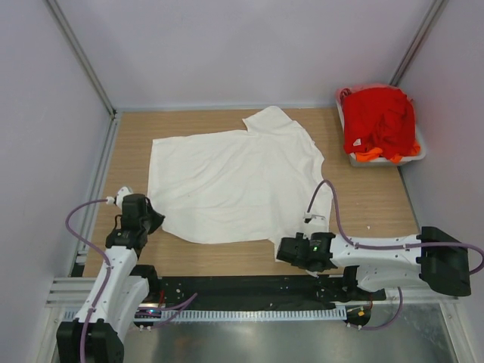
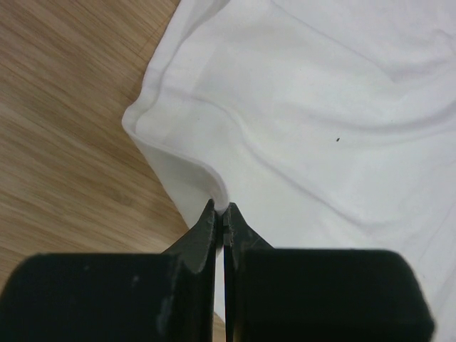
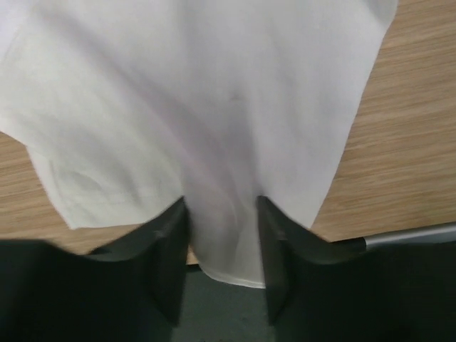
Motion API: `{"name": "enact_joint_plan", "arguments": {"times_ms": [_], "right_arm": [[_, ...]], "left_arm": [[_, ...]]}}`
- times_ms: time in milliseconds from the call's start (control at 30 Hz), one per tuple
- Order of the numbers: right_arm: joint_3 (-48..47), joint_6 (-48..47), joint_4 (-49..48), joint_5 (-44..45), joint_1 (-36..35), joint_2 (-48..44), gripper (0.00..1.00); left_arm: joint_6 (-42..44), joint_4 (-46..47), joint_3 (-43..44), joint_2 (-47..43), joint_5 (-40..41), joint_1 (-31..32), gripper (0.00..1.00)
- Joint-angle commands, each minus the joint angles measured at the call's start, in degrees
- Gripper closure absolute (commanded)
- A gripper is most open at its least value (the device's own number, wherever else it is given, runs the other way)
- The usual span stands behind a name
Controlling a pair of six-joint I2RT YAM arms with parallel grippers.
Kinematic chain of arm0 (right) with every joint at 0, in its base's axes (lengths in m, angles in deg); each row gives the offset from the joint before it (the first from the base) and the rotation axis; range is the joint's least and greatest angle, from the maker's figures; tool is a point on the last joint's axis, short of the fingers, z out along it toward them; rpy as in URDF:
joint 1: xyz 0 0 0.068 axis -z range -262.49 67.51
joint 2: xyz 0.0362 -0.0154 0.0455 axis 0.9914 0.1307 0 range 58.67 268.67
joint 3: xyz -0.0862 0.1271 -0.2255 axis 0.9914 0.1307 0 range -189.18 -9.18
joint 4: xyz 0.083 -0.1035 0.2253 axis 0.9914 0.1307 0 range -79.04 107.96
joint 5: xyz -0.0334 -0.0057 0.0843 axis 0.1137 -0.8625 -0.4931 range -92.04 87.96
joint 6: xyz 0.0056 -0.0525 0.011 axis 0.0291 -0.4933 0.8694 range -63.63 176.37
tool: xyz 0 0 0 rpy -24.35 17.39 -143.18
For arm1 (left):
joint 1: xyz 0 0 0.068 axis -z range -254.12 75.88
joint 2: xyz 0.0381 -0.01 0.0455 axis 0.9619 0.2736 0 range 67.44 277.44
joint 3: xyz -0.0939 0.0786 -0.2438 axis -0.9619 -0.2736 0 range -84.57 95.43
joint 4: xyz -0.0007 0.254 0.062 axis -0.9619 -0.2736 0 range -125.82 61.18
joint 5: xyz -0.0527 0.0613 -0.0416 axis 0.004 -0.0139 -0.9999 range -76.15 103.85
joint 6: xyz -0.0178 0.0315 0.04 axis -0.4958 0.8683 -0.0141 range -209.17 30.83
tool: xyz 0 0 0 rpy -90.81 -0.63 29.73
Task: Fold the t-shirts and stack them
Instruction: Fold the tshirt
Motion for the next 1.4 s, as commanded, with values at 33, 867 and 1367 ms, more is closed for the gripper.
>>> {"name": "enact_joint_plan", "arguments": {"times_ms": [33, 867, 1367], "right_arm": [[2.3, 1.2, -1.8, 2.1, -0.8, -1.1, 0.70], [-18.7, -6.0, 19.4, 14.5, -5.3, -4.7, 0.99], [-35.3, -49.4, 4.8, 7.2, 21.0, 5.8, 0.99]], "left_arm": [[0.7, 2.3, -0.1, -0.3, -0.2, -0.3, 1.00], [-8.2, -29.4, 18.0, -5.8, -8.7, 10.0, 0.97], [9.3, -32.2, 35.1, 16.0, -4.1, 2.4, 1.00]]}}
